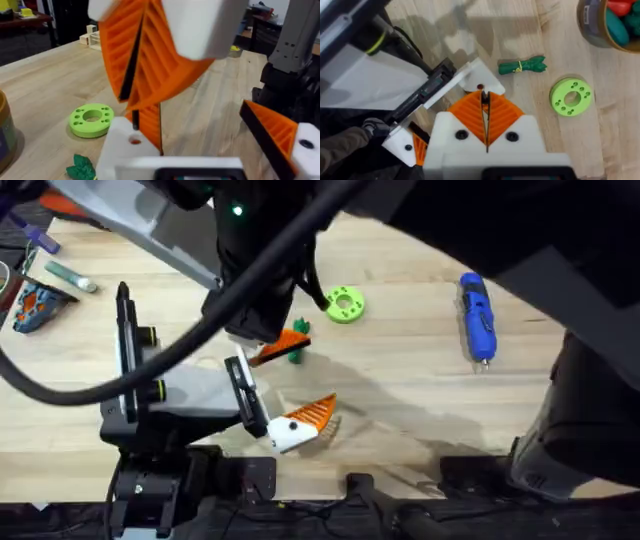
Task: Pick up the gripper from the table and insert it into the empty holder that is missing its gripper. Then pick up a screw, insert it into the mounting hole, and use the screwdriver to tighten it. Finally, clean up the table by picking up the vegetable and placing it into the bucket.
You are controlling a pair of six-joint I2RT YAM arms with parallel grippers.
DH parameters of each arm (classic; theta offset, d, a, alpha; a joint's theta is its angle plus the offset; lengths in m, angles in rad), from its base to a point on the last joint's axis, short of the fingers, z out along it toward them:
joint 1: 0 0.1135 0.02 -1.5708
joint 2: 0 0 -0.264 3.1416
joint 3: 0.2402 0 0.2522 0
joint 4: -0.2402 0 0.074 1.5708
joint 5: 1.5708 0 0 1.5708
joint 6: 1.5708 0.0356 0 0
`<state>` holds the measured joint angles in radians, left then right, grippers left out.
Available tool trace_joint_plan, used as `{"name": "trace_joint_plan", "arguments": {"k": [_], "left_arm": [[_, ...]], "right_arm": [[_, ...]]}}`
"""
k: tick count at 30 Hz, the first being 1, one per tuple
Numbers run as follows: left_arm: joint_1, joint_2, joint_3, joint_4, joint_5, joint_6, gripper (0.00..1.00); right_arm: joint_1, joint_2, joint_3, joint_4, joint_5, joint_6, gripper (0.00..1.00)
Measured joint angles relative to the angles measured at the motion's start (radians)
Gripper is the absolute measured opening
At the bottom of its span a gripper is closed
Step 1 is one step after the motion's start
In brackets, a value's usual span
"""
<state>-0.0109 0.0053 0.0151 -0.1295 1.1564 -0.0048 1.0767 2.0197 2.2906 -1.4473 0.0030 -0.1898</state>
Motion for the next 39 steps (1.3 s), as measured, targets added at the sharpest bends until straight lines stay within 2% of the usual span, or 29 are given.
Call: {"name": "trace_joint_plan", "arguments": {"k": [39], "left_arm": [[0.000,0.000,0.000,0.000,0.000,0.000,0.985]], "right_arm": [[0.000,0.031,0.000,0.002,0.000,0.002,0.006]]}}
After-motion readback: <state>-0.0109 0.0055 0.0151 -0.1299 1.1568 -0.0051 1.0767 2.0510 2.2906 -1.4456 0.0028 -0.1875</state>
